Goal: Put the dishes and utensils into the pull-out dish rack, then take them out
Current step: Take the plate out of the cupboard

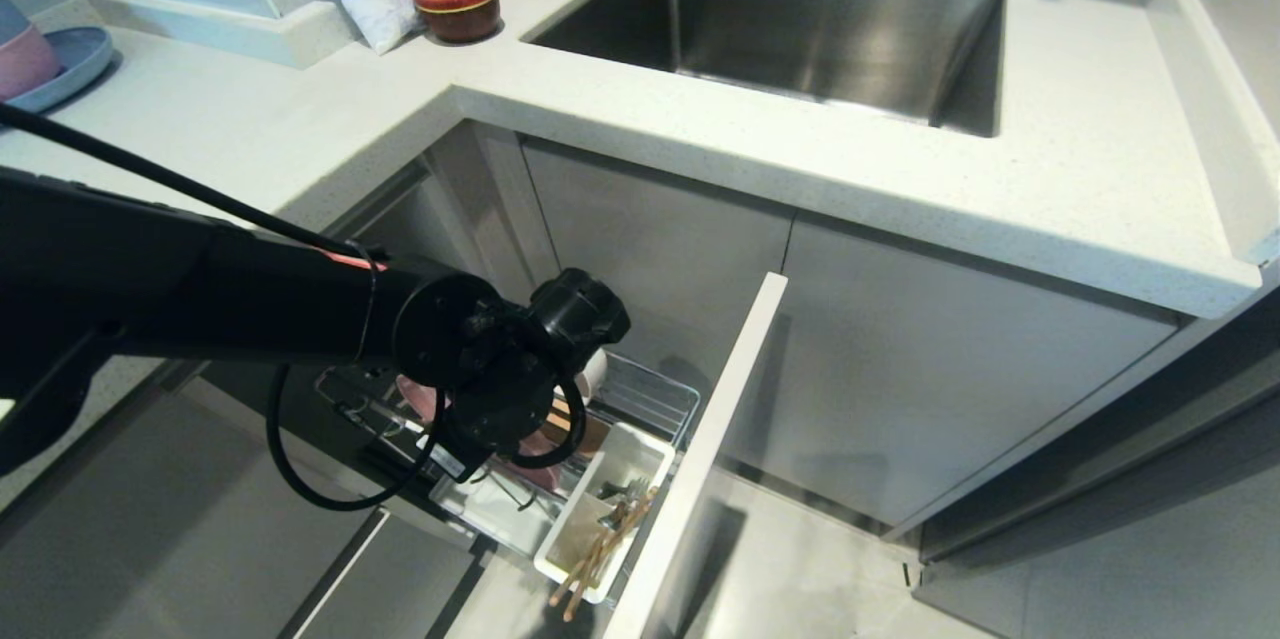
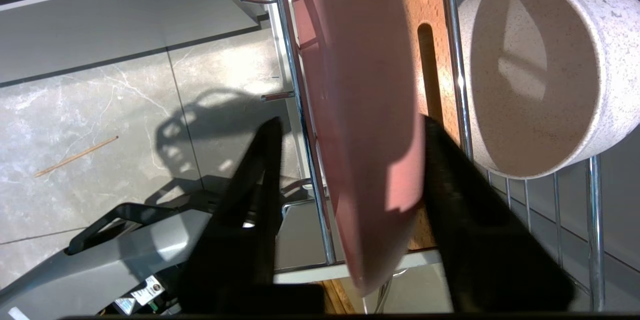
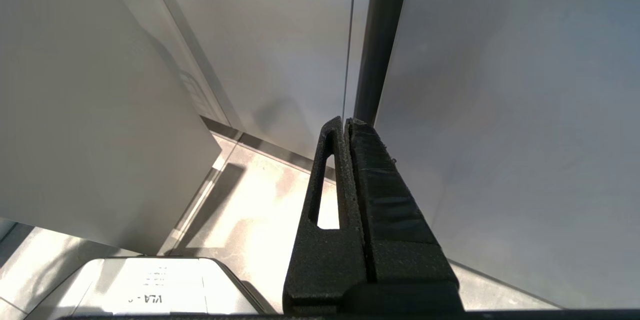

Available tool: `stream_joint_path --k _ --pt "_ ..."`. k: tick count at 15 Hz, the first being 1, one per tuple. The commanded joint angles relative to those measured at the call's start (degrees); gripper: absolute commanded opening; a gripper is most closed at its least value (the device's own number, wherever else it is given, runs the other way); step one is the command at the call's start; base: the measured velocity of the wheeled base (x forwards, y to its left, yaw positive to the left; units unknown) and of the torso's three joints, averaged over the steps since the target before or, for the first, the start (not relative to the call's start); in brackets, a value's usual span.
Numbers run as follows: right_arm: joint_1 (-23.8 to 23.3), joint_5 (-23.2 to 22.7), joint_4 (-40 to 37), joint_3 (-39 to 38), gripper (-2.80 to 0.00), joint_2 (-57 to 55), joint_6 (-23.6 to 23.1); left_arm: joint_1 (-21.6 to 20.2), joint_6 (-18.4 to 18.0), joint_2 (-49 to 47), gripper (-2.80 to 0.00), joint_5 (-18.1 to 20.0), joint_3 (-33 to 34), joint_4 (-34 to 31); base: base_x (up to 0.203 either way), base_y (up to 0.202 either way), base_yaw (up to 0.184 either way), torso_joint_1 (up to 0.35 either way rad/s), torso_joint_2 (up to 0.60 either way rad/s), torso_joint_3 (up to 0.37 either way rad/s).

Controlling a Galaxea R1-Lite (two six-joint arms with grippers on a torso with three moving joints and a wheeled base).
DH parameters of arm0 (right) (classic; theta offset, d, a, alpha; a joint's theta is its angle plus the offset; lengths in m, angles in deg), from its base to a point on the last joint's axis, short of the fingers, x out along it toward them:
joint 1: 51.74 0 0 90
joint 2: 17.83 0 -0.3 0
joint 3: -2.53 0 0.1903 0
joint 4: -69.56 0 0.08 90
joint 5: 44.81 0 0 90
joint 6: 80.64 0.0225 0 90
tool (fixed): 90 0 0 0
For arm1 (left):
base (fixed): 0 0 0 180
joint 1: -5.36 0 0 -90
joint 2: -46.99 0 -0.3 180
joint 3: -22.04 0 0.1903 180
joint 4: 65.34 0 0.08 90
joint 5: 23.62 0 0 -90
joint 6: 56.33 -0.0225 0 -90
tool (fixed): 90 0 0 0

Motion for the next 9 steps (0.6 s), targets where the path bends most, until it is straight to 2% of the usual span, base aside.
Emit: stream_joint_path --k 1,5,9 --pt "0.0 0.0 0.0 -0.1 -2.80 0.2 0.0 0.2 0.5 0.2 -2.80 -0.4 -0.1 -0.2 0.000 0.000 0.000 0.000 0.00 0.000" --pt "0.0 0.0 0.0 -0.1 -2.80 0.2 0.0 1.1 1.2 0.6 -2.80 -0.5 -0.4 -0.2 0.000 0.000 0.000 0.000 0.00 0.000" --pt "0.0 0.0 0.0 -0.1 -2.80 0.2 0.0 4.1 1.9 1.1 -2.80 -4.7 -1.2 -0.3 0.000 0.000 0.000 0.000 0.00 0.000"
